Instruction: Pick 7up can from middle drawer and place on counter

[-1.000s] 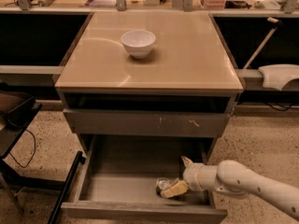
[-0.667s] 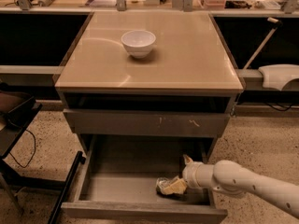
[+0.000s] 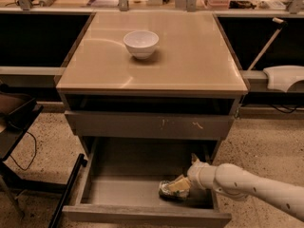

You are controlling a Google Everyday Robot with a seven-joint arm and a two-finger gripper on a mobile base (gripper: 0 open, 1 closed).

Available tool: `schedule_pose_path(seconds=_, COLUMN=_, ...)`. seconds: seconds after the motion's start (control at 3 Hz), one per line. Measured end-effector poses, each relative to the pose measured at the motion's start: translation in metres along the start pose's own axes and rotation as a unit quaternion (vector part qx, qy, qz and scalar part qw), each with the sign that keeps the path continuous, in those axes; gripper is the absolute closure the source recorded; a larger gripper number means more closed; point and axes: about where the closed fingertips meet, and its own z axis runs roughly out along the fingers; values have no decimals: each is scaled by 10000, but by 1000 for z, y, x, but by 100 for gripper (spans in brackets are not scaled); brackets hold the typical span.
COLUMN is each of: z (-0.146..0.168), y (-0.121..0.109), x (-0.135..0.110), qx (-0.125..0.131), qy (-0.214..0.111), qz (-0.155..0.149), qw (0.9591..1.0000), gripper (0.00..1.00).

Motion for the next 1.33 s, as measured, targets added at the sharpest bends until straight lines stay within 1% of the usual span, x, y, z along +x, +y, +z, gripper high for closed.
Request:
schedule_pose_path(seconds=0.33, z=-12, y=10, x=-7, qx=-57, qy=54, qz=-139, qw=9999, gripper=0)
schedule_pose_path(seconds=0.67, z=-6, y=43, x=20, qx=-184, qy=446, qz=-97, qw=9988, gripper=0)
schedule_pose_path(seconds=1.0, z=-4, y=44, x=21, qx=-194, qy=449, qz=-88, qw=9988, gripper=0)
schedule_pose_path(seconds=1.33, z=8, y=46, x=28, qx=-234, qy=475, qz=38, qw=9986, gripper=0)
